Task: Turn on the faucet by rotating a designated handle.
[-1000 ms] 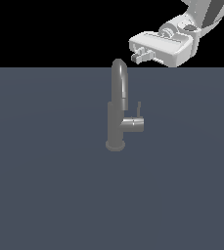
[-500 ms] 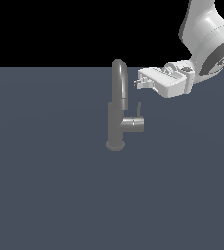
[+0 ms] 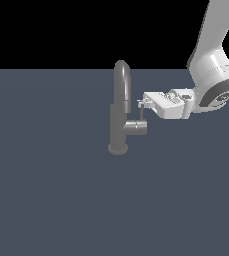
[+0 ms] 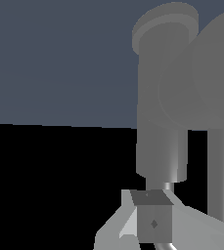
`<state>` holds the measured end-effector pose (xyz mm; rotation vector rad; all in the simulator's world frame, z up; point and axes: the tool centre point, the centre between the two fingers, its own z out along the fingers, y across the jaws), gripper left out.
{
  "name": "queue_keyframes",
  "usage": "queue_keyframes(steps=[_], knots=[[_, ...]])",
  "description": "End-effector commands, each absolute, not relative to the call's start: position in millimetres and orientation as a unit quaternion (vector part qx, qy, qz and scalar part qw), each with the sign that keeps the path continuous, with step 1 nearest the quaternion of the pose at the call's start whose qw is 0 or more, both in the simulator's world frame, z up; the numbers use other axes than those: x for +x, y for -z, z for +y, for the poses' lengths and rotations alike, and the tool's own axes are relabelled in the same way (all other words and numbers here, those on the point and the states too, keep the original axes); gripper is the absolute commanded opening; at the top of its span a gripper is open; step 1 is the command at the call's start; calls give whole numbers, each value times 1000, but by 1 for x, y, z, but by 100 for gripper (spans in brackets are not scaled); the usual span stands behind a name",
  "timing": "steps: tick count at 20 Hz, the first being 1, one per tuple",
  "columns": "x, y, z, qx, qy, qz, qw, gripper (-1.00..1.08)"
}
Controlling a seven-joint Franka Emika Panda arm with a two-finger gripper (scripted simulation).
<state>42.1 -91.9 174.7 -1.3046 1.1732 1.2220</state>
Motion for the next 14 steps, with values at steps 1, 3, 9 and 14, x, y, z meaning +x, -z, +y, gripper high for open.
queue_keyframes(steps=[1,3,9,14], knots=[[43,-167,-91,-520,-506,487,487,-100],[43,-163,-91,-513,-508,489,489,-100],[43,-161,-90,-510,-509,490,490,-100],[32,-163,-91,-510,-509,490,490,-100]])
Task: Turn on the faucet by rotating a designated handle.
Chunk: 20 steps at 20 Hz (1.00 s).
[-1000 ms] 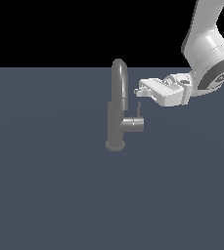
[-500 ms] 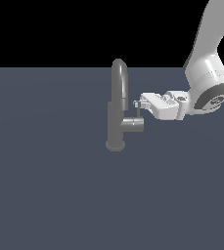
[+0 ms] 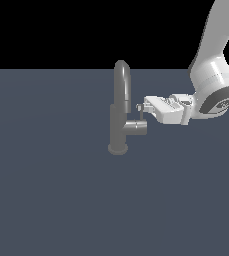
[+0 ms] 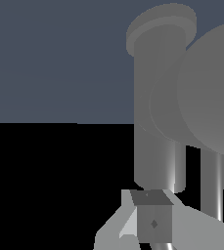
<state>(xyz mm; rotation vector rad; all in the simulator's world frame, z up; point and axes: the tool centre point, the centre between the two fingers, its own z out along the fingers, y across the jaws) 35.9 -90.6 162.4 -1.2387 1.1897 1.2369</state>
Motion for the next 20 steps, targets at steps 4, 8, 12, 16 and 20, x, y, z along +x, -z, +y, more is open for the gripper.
queue_keyframes(steps=[4,8,12,16,20], knots=[[22,-165,-91,-510,-509,490,490,-100],[11,-167,-91,-510,-509,490,490,-100],[0,-170,-92,-510,-509,490,490,-100],[-8,-171,-92,-510,-509,490,490,-100],[-14,-165,-91,-511,-507,490,491,-100]])
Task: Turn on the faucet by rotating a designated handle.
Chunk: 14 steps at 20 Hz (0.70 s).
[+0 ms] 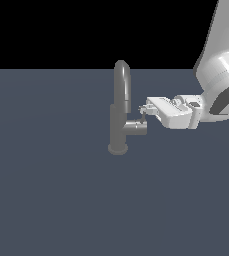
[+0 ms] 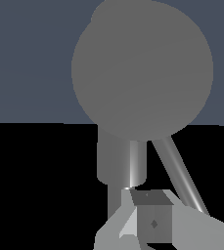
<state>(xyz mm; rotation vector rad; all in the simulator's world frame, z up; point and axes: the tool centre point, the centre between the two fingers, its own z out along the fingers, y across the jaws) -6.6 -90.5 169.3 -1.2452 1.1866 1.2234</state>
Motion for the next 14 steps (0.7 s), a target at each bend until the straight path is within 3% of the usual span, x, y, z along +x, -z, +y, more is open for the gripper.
queue_keyframes(steps=[1,11,14], knots=[[-17,-162,-91,-511,-508,490,491,-100],[-55,-142,-94,-510,-509,490,491,-100],[-46,-146,-92,-517,-503,485,495,-100]])
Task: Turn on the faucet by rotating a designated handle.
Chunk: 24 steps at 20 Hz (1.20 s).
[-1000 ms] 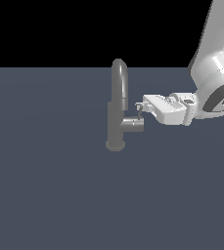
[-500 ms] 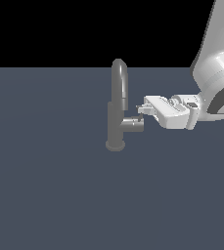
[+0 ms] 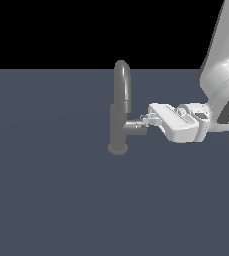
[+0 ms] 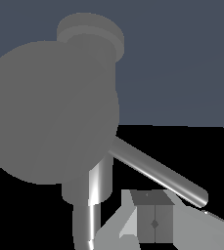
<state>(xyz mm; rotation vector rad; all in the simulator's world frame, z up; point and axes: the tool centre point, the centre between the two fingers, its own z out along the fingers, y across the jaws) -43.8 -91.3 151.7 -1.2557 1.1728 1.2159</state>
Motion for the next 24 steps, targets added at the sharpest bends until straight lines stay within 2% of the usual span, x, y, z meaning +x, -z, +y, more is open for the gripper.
queue_keyframes(steps=[1,10,11,24], knots=[[-48,-139,-92,-516,-504,486,494,-100],[-66,-88,-94,-510,-509,490,491,-100],[-56,-111,-92,-520,-503,478,498,-100],[-41,-62,-93,-513,-507,486,493,-100]])
